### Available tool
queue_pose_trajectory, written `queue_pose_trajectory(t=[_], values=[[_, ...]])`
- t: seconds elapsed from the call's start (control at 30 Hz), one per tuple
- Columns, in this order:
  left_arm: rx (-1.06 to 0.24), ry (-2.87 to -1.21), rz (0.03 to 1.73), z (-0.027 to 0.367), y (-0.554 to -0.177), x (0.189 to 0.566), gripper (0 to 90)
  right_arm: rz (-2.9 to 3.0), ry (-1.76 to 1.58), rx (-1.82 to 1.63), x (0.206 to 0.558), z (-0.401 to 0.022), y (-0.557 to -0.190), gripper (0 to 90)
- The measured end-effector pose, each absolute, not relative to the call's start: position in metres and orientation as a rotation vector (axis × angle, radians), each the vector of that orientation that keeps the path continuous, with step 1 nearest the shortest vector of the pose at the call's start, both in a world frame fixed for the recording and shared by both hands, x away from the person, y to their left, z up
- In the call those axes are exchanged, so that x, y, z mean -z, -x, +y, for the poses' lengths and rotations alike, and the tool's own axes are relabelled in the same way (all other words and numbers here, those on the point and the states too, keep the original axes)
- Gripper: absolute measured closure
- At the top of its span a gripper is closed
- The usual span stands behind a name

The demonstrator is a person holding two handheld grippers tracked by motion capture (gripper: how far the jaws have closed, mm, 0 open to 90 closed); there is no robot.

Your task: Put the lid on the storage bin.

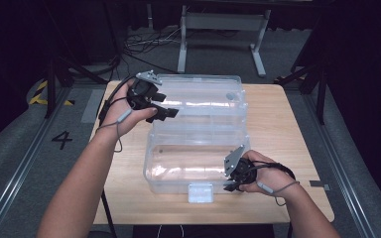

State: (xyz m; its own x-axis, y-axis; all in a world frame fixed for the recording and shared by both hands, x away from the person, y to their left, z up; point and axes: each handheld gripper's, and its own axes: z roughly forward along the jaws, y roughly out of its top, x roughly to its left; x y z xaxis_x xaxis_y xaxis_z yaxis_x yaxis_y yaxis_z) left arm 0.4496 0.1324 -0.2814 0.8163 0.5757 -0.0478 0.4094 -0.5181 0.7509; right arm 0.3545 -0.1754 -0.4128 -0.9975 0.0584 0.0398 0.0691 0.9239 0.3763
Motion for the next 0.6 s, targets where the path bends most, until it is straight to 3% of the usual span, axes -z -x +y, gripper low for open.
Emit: queue_pose_trajectory(t=[0.6], values=[[-0.172,-2.234,0.632,0.088,-0.482,0.291,29.2,-3.042,0.094,0.606,0.413,-0.177,-0.356,81.9]])
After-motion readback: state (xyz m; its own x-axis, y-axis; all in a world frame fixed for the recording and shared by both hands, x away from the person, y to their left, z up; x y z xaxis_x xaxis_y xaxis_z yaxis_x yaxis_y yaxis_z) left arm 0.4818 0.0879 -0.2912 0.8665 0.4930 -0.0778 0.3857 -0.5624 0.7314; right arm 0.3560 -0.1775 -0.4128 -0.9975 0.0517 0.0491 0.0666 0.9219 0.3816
